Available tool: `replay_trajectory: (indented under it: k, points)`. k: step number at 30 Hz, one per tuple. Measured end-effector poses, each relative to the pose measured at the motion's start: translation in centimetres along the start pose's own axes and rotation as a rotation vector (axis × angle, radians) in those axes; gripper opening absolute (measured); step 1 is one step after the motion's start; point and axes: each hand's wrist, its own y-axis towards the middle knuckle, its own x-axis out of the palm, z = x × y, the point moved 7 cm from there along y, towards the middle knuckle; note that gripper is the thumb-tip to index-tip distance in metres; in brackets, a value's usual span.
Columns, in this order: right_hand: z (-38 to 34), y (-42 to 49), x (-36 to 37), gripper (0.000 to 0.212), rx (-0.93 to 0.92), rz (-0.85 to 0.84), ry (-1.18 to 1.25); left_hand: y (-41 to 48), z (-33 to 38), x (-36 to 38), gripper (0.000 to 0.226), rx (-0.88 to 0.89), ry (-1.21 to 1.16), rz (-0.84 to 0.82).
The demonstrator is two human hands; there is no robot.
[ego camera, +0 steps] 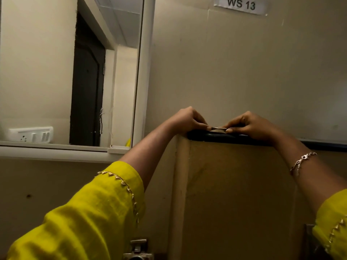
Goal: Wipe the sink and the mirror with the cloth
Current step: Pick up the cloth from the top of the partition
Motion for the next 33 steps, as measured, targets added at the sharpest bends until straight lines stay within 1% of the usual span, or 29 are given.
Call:
replay_trajectory:
  k: [4, 7, 10, 14, 16, 20, 23, 26, 29, 33]
  points:
    - [-0.4, 0.3, -0.1, 0.020, -0.011, 0.149, -0.116, 0.1, 0.3, -0.1, 0.024, 0.026, -0.002, 0.084]
    - [-0.9, 0.6, -0.3, 0.021, -0.019, 0.225, -0.145, 0.1, 0.2, -0.4, 0.022, 0.055, -0.014, 0.198]
    - [-2.0, 1.3, -1.3, 0.020, -0.035, 0.319, -0.156, 0.1, 0.0, -1.3, 0.021, 0.077, -0.082, 0.325]
    - [-4.4, 2.6, -3.2, 0.019, -0.097, 0.421, -0.197, -0.4, 0.6, -4.1, 0.019, 0.143, -0.033, 0.501]
    - [-6.1, 3.1, -4.0, 0.020, -0.141, 0.452, -0.204, -1.2, 1.3, -5.9, 0.019, 0.189, -0.015, 0.533]
    - [-10.0, 3.6, -5.0, 0.019, -0.238, 0.484, -0.160, -3.3, 2.2, -9.6, 0.020, 0.219, -0.010, 0.552]
    - [-12.6, 3.6, -4.7, 0.019, -0.291, 0.474, -0.094, -5.5, 2.2, -12.0, 0.019, 0.225, -0.041, 0.562]
    - [-14.9, 3.6, -3.1, 0.019, -0.328, 0.411, -0.010, -8.3, 1.2, -13.4, 0.018, 0.193, -0.083, 0.532]
    - [-16.3, 3.9, -0.5, 0.017, -0.340, 0.294, 0.067, -10.9, -0.5, -13.7, 0.016, 0.126, -0.107, 0.485]
    - [-17.9, 3.1, 4.9, 0.015, -0.337, 0.116, 0.181, -15.1, -3.6, -13.0, 0.011, 0.003, -0.160, 0.415]
